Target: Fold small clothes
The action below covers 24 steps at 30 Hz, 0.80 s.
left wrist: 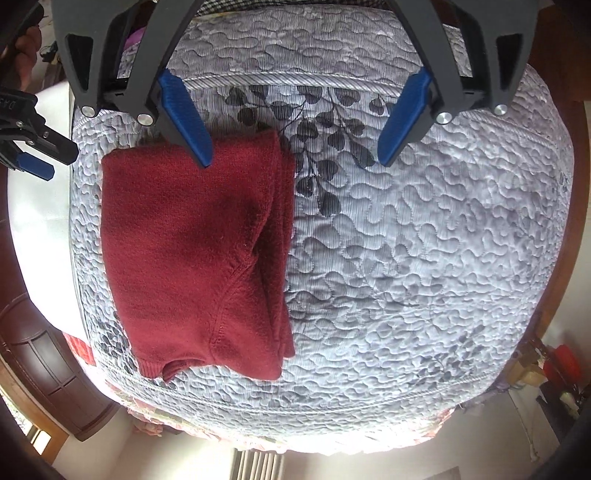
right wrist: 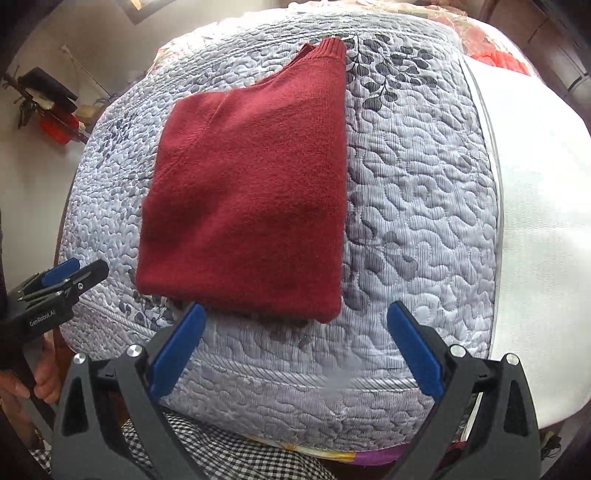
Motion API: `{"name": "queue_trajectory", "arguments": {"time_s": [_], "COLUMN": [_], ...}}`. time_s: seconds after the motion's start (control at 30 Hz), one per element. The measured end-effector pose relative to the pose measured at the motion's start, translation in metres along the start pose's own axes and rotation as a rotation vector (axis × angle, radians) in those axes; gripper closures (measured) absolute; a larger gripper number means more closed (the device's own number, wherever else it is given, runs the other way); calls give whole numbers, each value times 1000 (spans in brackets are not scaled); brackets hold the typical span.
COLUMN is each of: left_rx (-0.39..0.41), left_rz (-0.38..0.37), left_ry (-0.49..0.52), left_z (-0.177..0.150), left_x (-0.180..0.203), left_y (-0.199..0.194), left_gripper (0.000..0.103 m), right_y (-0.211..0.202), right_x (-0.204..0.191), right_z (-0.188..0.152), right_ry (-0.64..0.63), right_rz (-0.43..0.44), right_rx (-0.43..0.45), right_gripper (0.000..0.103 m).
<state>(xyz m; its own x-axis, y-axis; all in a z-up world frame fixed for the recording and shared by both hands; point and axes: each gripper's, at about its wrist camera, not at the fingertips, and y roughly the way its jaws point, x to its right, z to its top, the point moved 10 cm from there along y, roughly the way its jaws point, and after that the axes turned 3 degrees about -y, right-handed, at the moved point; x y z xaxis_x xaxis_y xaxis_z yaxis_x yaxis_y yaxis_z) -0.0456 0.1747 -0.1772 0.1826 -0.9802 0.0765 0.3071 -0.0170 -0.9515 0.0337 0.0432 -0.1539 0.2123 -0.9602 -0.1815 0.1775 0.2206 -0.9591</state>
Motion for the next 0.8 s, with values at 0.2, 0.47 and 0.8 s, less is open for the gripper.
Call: {"name": "queue_trajectory", "arguments": {"time_s": [0.2,0.47,0.8], "left_rx": [10,19,34], "left_rz": [42,37,41], "left_ry": [4,10,26], "left_z": [-5,-8,-13], "left_x": [-6,-1,4], "left_y": [-14,-29,-40], "left_gripper": [12,11,10], "right_y": [-19,-30,-29], "right_x": [-6,-17,-22], "right_z": [4,3,-15], "right_ry": [5,-9,10], "right_rz": [10,-21,-18], "right_rx": [35,45,32], "right_gripper": [5,5,5]}}
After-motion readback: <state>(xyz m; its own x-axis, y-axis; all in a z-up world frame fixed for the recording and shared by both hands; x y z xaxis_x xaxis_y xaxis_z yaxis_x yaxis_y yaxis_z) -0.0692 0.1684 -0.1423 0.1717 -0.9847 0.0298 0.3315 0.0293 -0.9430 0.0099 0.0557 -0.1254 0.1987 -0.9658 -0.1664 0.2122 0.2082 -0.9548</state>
